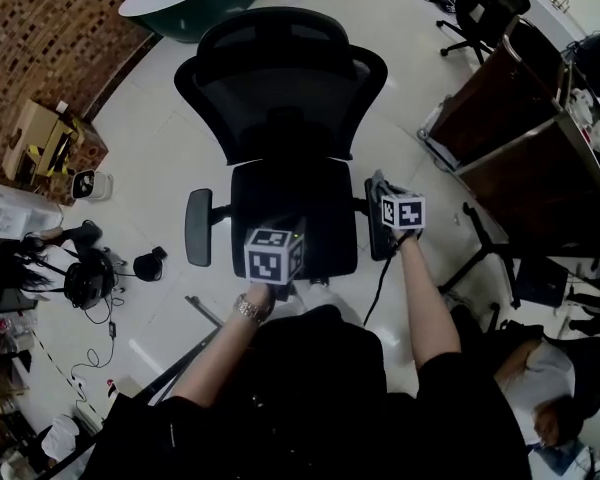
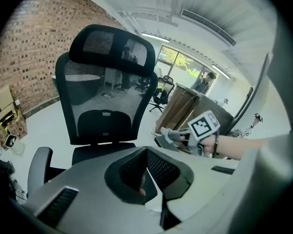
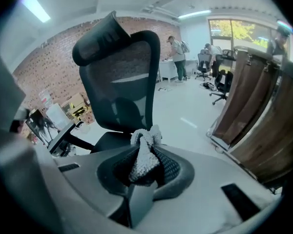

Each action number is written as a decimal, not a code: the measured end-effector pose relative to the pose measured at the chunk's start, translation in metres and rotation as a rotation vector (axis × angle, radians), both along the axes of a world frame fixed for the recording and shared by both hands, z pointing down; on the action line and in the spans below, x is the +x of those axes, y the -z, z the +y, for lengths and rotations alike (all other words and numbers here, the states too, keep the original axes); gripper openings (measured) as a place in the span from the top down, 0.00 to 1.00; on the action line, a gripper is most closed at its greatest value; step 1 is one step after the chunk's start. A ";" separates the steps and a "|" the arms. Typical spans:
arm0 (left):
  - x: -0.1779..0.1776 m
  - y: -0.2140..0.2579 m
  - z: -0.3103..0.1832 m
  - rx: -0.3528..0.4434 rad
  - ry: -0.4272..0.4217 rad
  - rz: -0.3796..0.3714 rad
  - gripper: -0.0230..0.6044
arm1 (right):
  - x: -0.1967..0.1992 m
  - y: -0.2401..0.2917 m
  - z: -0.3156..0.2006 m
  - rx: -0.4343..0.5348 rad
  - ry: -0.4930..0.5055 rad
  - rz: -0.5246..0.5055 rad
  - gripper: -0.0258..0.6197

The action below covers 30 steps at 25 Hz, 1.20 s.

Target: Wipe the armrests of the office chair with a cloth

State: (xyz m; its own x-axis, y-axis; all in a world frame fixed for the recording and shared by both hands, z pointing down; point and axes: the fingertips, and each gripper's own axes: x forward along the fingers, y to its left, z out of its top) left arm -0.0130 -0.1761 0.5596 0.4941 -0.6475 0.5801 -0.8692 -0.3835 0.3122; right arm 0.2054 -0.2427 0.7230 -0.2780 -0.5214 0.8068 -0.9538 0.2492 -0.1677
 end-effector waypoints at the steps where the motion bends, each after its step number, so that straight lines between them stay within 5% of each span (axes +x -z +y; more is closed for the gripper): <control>1: 0.002 -0.001 0.002 -0.008 -0.007 0.006 0.95 | -0.001 -0.005 -0.015 -0.012 0.001 0.012 0.86; 7: -0.003 -0.007 0.014 -0.040 -0.009 0.024 0.95 | 0.001 -0.047 -0.015 -0.117 -0.012 0.026 0.86; 14: -0.021 -0.007 0.007 -0.034 -0.001 0.038 0.95 | -0.013 -0.042 0.072 -0.054 -0.063 -0.072 0.86; 23: 0.015 0.000 0.004 -0.013 -0.074 0.071 0.95 | -0.007 -0.041 0.180 -0.105 -0.101 -0.092 0.86; 26: 0.022 0.001 0.007 -0.010 -0.078 0.063 0.95 | 0.003 -0.039 0.179 -0.169 -0.078 -0.109 0.86; 30: 0.007 -0.007 0.013 -0.021 -0.040 0.025 0.95 | 0.022 -0.015 0.109 -0.106 -0.079 -0.131 0.86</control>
State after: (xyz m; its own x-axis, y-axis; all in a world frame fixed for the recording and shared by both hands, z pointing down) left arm -0.0056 -0.1636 0.5663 0.5342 -0.6143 0.5808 -0.8449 -0.4111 0.3423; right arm 0.2270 -0.1341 0.7380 -0.3455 -0.4601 0.8179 -0.9381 0.1486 -0.3128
